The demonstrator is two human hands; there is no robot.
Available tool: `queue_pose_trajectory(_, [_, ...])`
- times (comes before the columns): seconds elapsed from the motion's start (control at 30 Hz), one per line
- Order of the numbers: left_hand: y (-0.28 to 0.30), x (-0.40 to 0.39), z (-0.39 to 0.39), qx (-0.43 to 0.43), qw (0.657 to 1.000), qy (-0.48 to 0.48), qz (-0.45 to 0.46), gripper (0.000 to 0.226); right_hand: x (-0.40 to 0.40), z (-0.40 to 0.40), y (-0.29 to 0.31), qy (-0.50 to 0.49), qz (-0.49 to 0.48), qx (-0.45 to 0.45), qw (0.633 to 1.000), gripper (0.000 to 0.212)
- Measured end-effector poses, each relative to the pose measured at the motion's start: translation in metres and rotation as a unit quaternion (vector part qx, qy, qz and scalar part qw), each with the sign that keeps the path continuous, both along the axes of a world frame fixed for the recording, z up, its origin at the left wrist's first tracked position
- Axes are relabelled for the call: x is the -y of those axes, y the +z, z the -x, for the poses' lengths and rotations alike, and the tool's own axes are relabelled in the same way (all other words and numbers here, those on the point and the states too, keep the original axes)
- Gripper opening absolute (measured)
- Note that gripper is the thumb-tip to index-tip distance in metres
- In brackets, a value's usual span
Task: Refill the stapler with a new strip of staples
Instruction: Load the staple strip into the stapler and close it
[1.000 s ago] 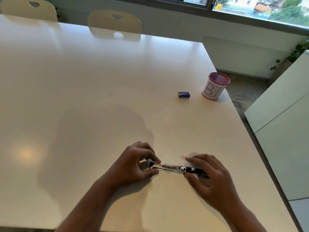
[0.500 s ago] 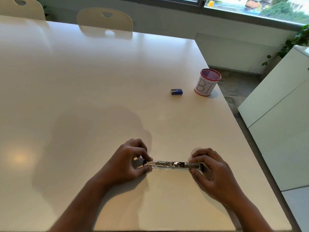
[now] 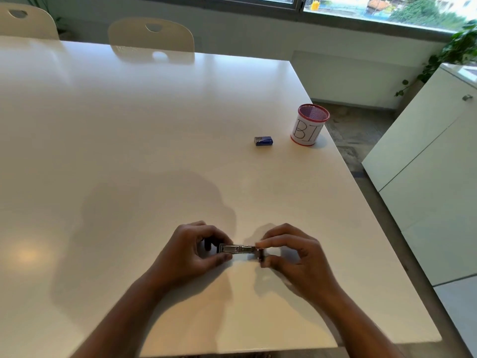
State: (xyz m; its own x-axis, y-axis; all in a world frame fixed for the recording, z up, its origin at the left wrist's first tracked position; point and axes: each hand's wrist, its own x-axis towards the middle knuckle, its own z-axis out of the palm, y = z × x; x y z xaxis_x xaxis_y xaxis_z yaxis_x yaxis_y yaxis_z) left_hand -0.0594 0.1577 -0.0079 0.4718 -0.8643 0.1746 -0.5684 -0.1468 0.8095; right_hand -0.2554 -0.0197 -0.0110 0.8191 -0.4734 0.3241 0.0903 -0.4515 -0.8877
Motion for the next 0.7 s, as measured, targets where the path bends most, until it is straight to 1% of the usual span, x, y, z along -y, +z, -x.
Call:
queue_pose_trajectory(0.1, [0.001, -0.001, 0.001, 0.005, 1.0, 0.001, 0.004, 0.022, -0.005, -0.013, -0.004, 0.042, -0.006, -0.019, 0.999, 0.014])
queue_pose_trajectory(0.17, [0.002, -0.002, 0.002, 0.007, 1.0, 0.0, 0.013, 0.021, -0.005, -0.018, -0.005, 0.046, 0.002, -0.046, 0.998, 0.015])
queue_pose_trajectory(0.2, [0.003, -0.002, 0.003, 0.007, 1.0, 0.001, 0.017, 0.021, -0.004, -0.02, -0.005, 0.045, 0.003, -0.057, 0.997, 0.019])
queue_pose_trajectory(0.27, [0.003, -0.002, 0.002, 0.005, 1.0, 0.006, 0.023, 0.021, -0.002, -0.022, -0.002, 0.039, 0.014, -0.09, 0.995, 0.034])
queue_pose_trajectory(0.37, [0.003, -0.003, 0.0, 0.011, 0.999, 0.011, 0.033, 0.022, 0.001, -0.025, 0.003, 0.057, 0.1, -0.17, 0.979, 0.055])
queue_pose_trajectory(0.4, [0.004, -0.003, -0.001, 0.021, 0.999, 0.008, 0.039, 0.023, 0.002, -0.027, 0.005, 0.072, 0.138, -0.193, 0.969, 0.057])
queue_pose_trajectory(0.47, [0.004, -0.004, -0.002, 0.045, 0.997, 0.006, 0.059, 0.025, 0.001, -0.03, 0.006, 0.094, 0.202, -0.218, 0.95, 0.053])
queue_pose_trajectory(0.53, [0.003, -0.005, -0.001, 0.066, 0.995, 0.016, 0.073, 0.029, -0.001, -0.033, 0.005, 0.091, 0.224, -0.212, 0.947, 0.045])
queue_pose_trajectory(0.6, [0.001, -0.005, 0.001, 0.084, 0.993, 0.01, 0.085, 0.033, -0.003, -0.032, 0.001, 0.065, 0.225, -0.179, 0.956, 0.039])
queue_pose_trajectory(0.7, [0.0, -0.003, 0.001, 0.082, 0.993, -0.021, 0.085, 0.045, -0.004, -0.027, -0.005, 0.014, 0.228, -0.13, 0.965, 0.038])
